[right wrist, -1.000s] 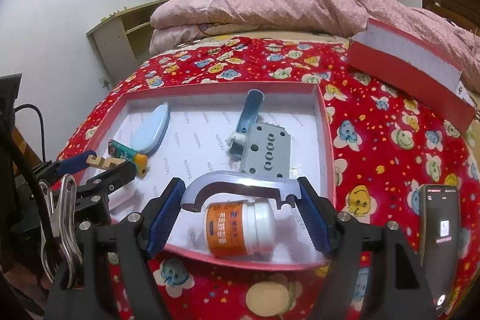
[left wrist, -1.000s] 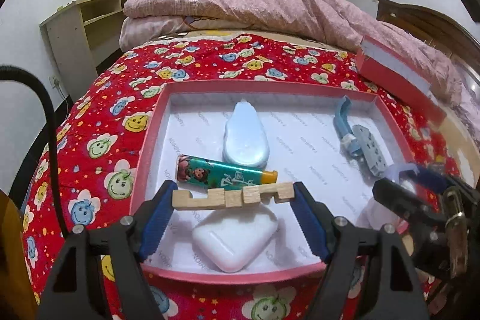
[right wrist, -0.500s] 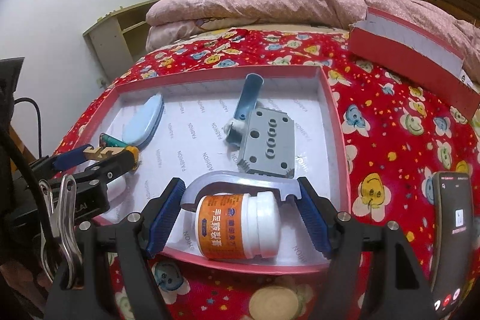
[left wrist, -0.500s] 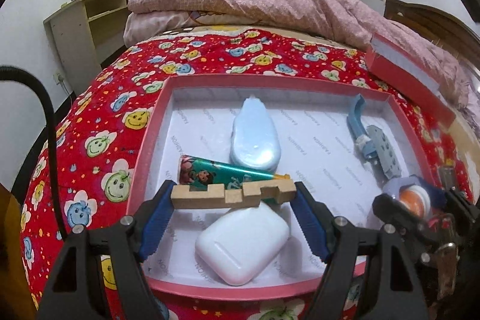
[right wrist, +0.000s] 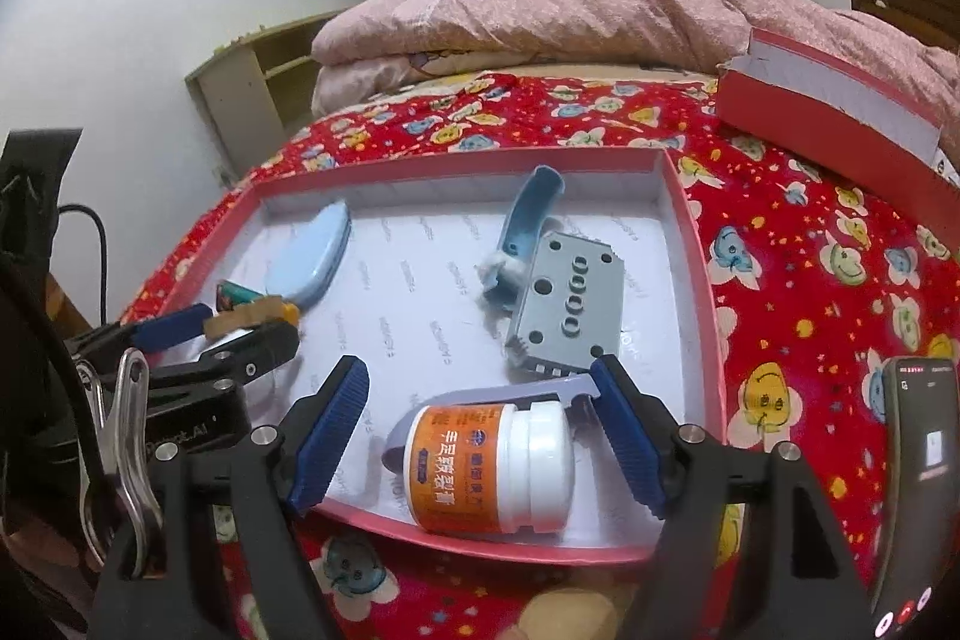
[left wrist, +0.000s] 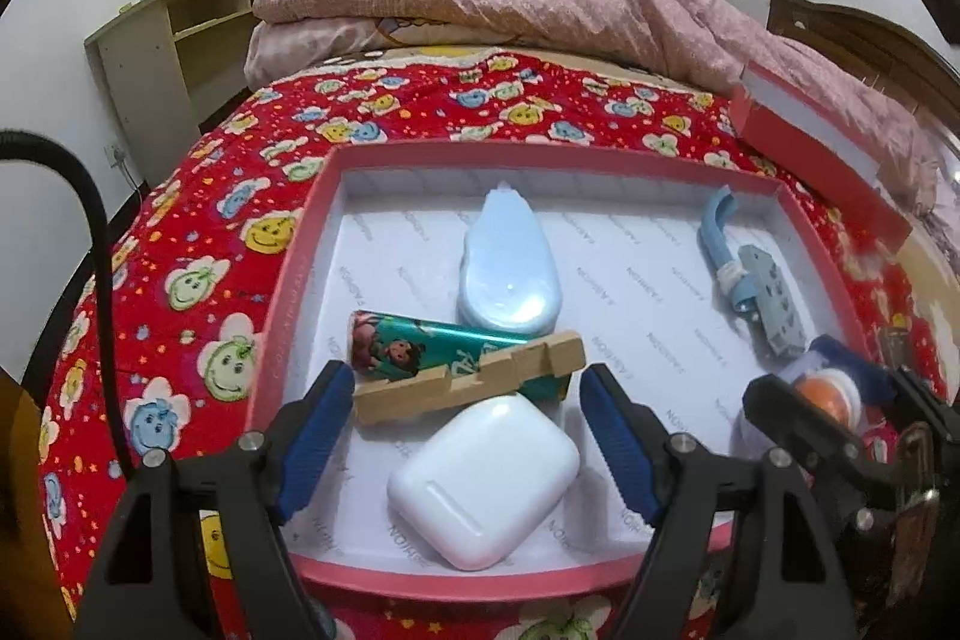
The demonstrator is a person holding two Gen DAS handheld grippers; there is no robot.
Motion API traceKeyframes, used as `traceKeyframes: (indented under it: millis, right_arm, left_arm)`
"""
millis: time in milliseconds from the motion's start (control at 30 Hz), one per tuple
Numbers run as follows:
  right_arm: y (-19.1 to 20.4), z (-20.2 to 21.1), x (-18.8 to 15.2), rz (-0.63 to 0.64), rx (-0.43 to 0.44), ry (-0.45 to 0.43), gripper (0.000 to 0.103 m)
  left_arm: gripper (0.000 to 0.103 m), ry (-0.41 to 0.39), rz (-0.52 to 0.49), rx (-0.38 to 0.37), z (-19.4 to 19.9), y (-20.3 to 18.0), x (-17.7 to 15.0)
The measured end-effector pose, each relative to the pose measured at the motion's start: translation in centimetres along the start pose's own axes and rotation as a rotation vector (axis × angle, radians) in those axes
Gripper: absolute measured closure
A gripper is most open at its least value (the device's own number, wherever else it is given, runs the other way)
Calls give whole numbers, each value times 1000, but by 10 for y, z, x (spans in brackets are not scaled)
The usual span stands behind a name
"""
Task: Organize rigid objects
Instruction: 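Lower the wooden piece and grey bracket into the tray and open both grippers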
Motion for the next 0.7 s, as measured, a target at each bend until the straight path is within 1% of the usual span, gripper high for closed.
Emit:
traceKeyframes:
  millis: [167,333,433,700]
  right_arm:
    - [0,8,3,-10,-1,-22,25]
    - [3,20,7,7,-1,-39,24]
    - [6,29,8,13,22,-39,24]
    - [21,52,4,59,41,-60,24]
  left_arm:
    - [21,-16,6,-3,15,3,1]
    - [21,-24,6,-5,26,4,-2]
    - [21,-30,6,-11,36,3,-5]
    - [21,-52,4,-22,62,2,-13]
Point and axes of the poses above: each gripper's, at about its wrist camera, not at the fingertips, and z roughly against the way its jaws point, y to its left, x to its top, the point moved 1 cm from there along -z, roughly the way its jaws point, and after that the axes turned 5 degrees about -x, right-handed, at the moved point
